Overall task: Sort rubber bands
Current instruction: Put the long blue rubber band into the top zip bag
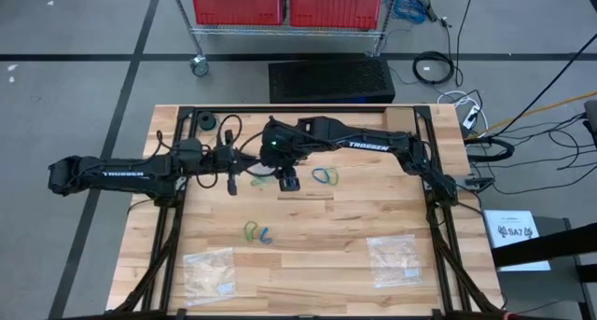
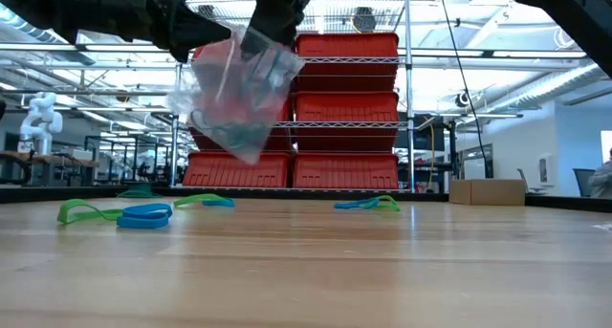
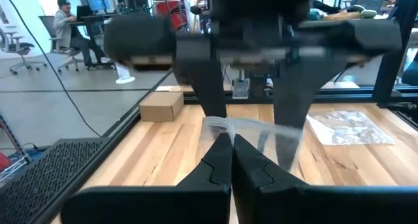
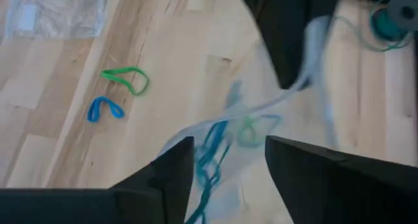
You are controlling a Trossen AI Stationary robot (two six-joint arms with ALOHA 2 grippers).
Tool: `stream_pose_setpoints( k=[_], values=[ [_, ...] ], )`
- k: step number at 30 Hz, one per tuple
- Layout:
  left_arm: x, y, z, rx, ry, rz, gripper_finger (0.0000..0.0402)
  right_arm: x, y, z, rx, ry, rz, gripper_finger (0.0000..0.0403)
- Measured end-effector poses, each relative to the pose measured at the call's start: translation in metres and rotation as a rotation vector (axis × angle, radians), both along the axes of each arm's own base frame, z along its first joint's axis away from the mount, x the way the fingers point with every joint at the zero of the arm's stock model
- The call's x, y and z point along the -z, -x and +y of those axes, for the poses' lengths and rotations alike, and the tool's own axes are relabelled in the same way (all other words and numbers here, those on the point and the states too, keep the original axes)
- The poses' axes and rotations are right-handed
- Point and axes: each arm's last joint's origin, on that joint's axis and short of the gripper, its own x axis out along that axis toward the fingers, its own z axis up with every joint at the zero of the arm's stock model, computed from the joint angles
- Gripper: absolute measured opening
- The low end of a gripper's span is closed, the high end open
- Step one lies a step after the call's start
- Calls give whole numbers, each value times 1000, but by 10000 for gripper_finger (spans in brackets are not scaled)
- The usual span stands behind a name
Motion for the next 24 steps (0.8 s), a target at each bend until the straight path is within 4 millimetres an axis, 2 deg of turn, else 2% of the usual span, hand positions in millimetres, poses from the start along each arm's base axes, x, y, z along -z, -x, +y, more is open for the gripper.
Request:
stream_pose_setpoints(
  k=[9,15,20,24],
  values=[
    [0,0,0,0,-3,0,0,-48,26,3,0,12,-124,179],
    [0,0,0,0,-3,0,0,-68,40,3,6,22,-168,178],
    [0,0,0,0,-2,0,0,-76,63,3,59,80,-58,178],
    [0,0,0,0,-2,0,0,-81,91,5,119,33,87,178]
  ],
)
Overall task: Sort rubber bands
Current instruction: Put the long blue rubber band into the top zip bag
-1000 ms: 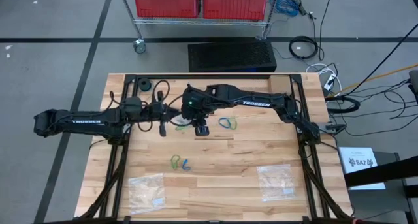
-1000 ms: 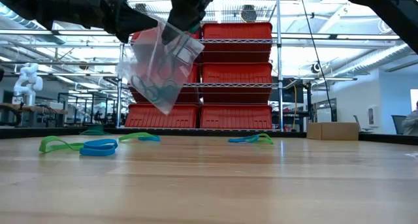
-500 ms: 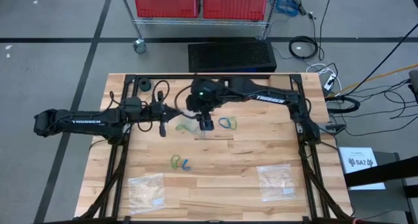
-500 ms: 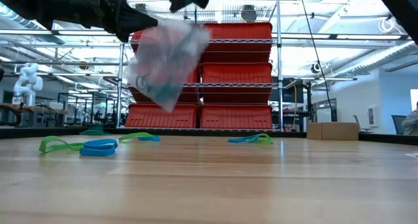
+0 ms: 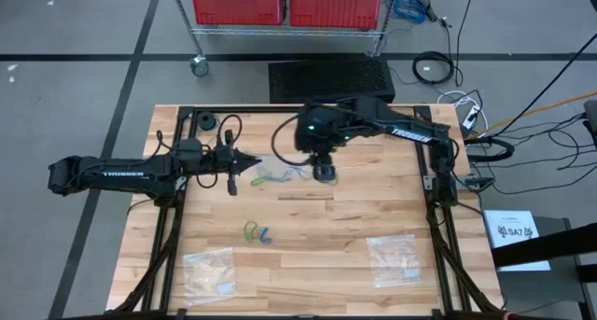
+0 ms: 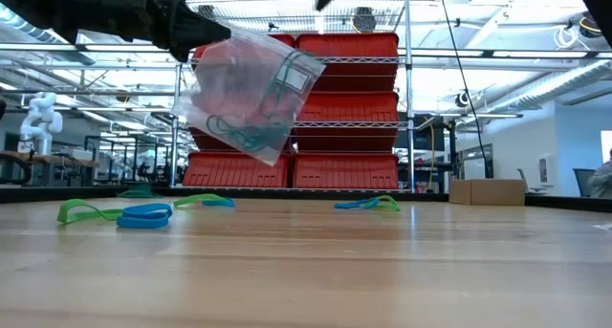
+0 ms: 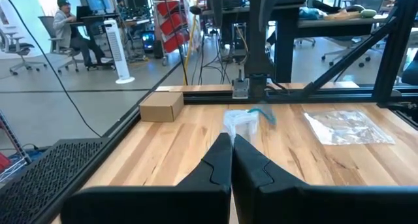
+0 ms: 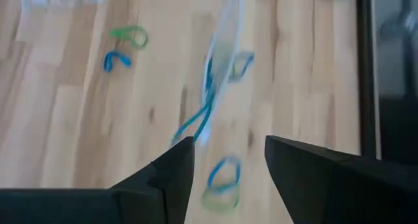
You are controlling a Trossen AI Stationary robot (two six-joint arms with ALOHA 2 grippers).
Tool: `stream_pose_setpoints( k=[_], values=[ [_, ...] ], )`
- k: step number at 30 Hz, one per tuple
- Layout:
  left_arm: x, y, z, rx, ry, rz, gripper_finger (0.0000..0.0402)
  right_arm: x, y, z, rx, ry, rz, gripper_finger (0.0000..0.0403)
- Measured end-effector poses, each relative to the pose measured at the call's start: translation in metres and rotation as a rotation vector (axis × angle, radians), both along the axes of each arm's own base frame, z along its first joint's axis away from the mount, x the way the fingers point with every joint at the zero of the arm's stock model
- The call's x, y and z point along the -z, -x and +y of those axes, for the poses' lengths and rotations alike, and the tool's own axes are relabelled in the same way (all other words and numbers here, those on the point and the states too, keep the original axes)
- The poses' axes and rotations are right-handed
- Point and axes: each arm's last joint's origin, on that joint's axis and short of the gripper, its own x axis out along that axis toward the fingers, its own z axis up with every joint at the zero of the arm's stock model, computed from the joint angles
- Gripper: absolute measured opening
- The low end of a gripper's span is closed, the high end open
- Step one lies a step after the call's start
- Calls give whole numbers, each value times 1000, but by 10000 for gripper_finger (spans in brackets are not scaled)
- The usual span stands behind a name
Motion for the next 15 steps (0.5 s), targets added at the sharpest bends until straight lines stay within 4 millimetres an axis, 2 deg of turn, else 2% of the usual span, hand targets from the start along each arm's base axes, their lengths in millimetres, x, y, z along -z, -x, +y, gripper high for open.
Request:
stream_pose_setpoints(
  k=[3,7,12,15],
  values=[
    [0,0,0,0,0,0,0,-6,17,3,49,-51,59,176],
    [0,0,0,0,0,1,0,-15,27,18,39,-99,48,164],
    [0,0,0,0,1,1,0,-18,28,40,-18,-76,34,142],
    [0,0,0,0,5,1,0,-9,23,47,-36,-61,42,132]
  ],
)
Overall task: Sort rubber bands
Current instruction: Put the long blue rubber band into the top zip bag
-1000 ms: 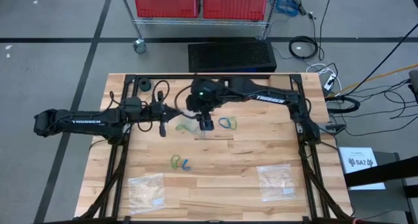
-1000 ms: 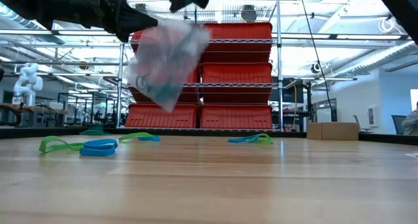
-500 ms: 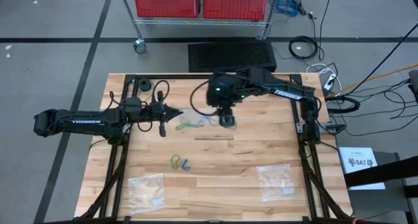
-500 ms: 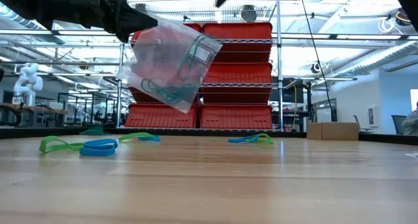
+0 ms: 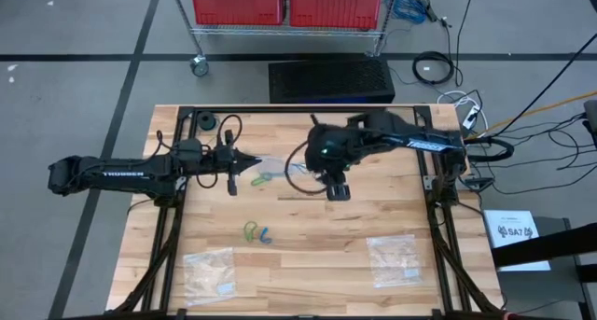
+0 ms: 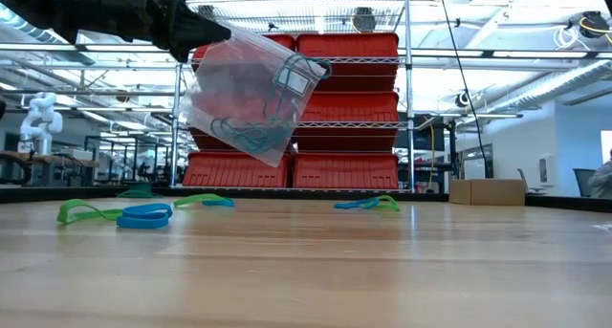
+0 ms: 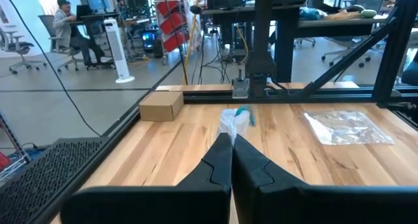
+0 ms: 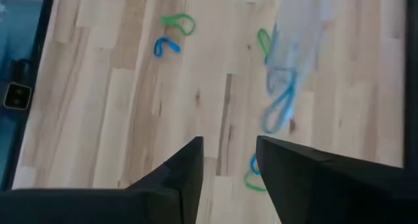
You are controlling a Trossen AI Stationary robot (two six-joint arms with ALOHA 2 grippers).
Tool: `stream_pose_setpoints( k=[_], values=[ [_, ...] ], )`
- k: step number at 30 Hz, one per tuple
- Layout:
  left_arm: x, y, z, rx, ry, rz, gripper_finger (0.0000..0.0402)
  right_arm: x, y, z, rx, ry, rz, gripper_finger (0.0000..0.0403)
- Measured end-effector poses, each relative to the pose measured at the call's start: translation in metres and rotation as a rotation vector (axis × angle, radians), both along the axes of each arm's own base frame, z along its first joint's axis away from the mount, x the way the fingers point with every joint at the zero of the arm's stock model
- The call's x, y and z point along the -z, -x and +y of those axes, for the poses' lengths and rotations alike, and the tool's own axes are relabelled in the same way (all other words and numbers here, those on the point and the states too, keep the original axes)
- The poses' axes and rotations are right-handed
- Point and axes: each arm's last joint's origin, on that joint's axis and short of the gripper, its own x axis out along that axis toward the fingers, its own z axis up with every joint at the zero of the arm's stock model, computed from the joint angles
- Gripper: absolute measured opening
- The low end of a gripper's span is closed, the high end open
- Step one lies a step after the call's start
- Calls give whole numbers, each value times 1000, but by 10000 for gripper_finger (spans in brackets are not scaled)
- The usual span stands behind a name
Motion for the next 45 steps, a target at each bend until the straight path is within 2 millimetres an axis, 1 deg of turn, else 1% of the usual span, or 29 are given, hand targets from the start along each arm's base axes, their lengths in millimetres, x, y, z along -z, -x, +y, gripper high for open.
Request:
stream_pose_setpoints(
  k=[6,8,11,13,15,18,21,23,25,28,31,33,35,39,42,45],
  values=[
    [0,0,0,0,2,1,0,25,-10,8,-16,18,59,111],
    [0,0,0,0,1,0,0,33,-13,10,-33,26,72,92],
    [0,0,0,0,2,2,0,42,-13,10,-39,31,73,48],
    [0,0,0,0,2,4,0,44,-9,8,-31,38,36,16],
    [1,0,0,0,0,6,0,47,-1,7,-23,48,2,6],
    [1,0,0,0,0,7,0,55,13,6,9,27,-62,7],
    [1,0,0,0,-1,6,0,68,29,6,42,0,-148,1],
    [1,0,0,0,-1,6,0,80,38,8,52,-17,-210,2],
    [0,0,0,0,-1,5,0,96,45,8,62,-32,-256,1],
    [0,0,0,-1,0,4,0,122,50,9,112,-81,-320,1],
    [0,0,0,-1,0,4,0,147,49,11,172,-148,-390,1],
    [0,0,0,-1,0,4,0,160,46,13,208,-161,-436,3],
    [1,0,0,-1,1,6,0,168,44,14,267,-128,-481,9],
    [0,0,0,-1,1,5,0,179,47,10,405,-35,-491,38],
    [0,0,0,-1,1,5,0,180,47,7,434,-25,-499,66],
    [0,0,0,-1,0,-1,0,176,44,4,434,-35,-546,91]
  ],
)
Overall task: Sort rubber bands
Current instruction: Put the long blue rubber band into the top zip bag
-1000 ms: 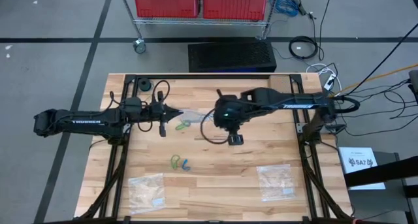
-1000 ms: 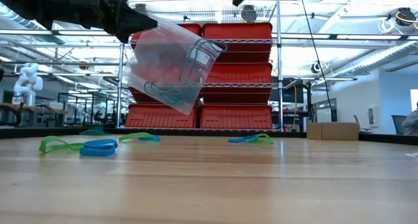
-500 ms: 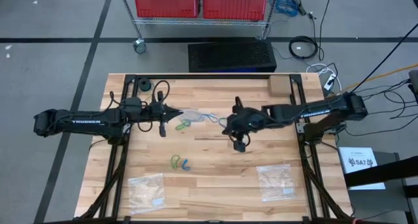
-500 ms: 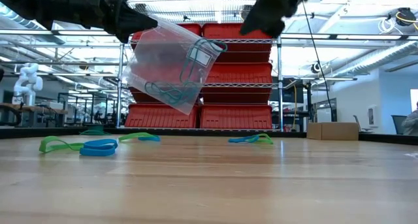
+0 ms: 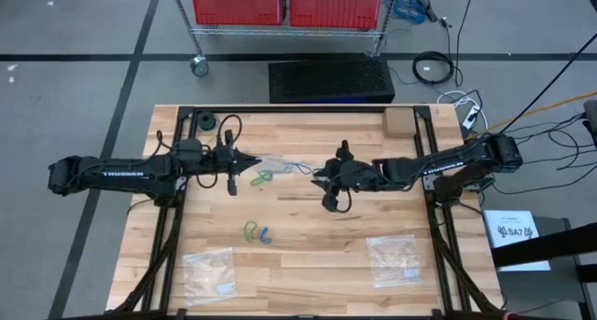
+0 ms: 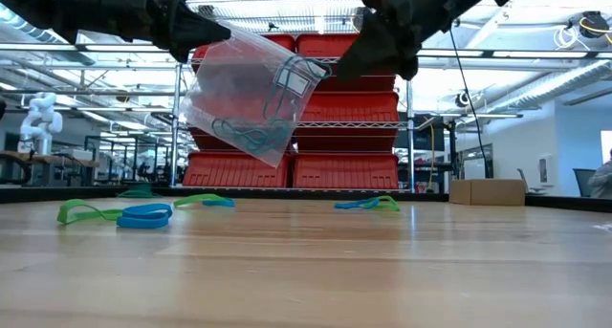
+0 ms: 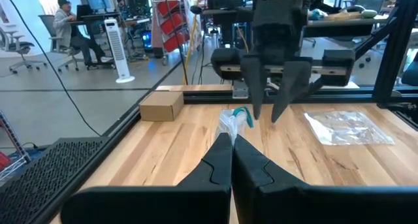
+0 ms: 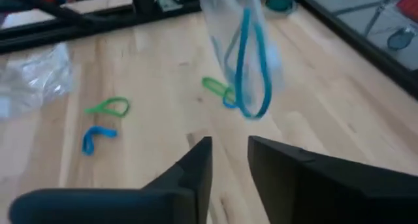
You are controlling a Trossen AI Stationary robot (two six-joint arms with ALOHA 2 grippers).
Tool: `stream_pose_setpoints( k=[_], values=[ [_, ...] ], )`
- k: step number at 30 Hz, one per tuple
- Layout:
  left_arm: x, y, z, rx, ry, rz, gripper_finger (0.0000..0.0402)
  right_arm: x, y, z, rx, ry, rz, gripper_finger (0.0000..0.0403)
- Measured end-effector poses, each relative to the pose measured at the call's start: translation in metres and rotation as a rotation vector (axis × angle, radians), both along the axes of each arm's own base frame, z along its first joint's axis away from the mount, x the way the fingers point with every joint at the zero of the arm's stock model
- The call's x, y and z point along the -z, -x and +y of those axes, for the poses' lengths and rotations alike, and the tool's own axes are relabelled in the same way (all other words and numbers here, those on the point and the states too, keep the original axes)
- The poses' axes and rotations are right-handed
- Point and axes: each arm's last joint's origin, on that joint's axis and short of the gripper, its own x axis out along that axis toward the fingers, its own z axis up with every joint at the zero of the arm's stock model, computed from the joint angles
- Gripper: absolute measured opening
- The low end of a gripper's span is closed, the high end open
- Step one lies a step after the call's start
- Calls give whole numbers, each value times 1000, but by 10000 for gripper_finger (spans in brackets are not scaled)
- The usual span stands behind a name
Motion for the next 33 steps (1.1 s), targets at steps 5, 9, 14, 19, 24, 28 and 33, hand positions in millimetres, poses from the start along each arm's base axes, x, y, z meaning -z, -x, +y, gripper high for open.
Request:
stream_pose_setpoints(
  k=[5,9,14,19,24,28,33],
  values=[
    [0,0,0,0,0,0,0,-5,-3,-11,22,10,-55,114],
    [0,0,0,0,0,0,0,-5,-3,-19,51,-1,-56,110],
    [0,0,0,0,0,0,0,-8,-6,-20,10,-17,-95,53],
    [0,0,0,0,0,0,0,-10,-7,-19,1,-4,-114,8],
    [1,-1,0,0,1,5,0,-31,-13,-19,-21,51,-167,2],
    [3,-3,1,0,3,14,0,-49,-17,-19,-49,115,-203,1],
    [6,-9,2,0,2,11,0,-65,-21,-20,-71,178,-231,1]
  ],
)
